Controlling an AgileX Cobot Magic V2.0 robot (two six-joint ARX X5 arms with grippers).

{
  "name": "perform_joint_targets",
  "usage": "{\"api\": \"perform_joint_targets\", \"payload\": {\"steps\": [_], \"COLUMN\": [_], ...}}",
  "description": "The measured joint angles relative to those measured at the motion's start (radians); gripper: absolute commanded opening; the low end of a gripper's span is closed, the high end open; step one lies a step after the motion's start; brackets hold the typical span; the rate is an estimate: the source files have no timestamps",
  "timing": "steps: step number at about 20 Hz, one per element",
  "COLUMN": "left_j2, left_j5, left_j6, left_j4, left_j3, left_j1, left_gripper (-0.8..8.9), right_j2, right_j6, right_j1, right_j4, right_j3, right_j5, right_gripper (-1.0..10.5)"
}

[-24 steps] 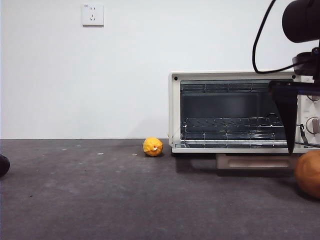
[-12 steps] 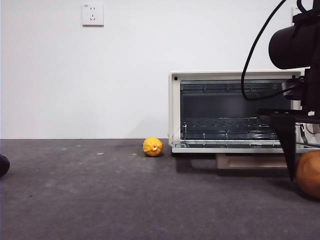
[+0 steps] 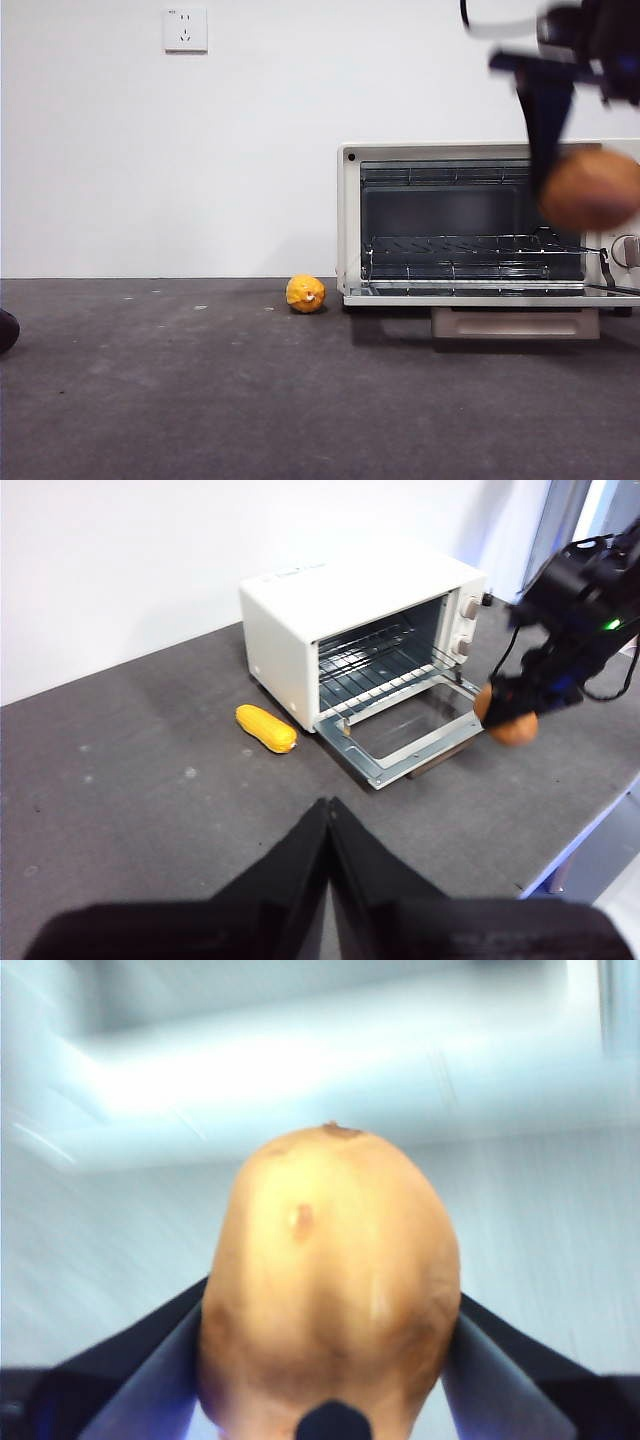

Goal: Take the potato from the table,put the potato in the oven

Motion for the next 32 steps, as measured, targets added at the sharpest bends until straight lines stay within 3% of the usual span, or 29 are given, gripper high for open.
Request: {"api": "perform_joint_targets", "payload": {"steps": [6,16,23,32], "left_j2": [0.010,0.039,0.053,0.083], "left_j5": [-0.012,-0.013,-0.013,-0.013], "left_j6": [-0.008,-0.019,-0.019,-0.019], "left_j4": [0.000,0.000,0.000,0.000], "left_j3": [0.000,0.000,0.000,0.000], "left_j1": [0.000,0.000,0.000,0.000], "left_gripper": [-0.06,-0.06,-0.06,-0.06], "right_j2": [0.072,0.322,0.358,0.415], "right_j6": [-0.112,-0.138,-0.137,-0.104], "right_j1": [0.000,-0.019,-0.047,-0.087], "right_j4": [0.311,0.680,0.784,0.858], "right_j3": [0.017,0.017,0.017,0.023], "right_j5": [0.012,0.045,0.139,0.162], "right_gripper": [1.5,1.6,1.6,1.7]}}
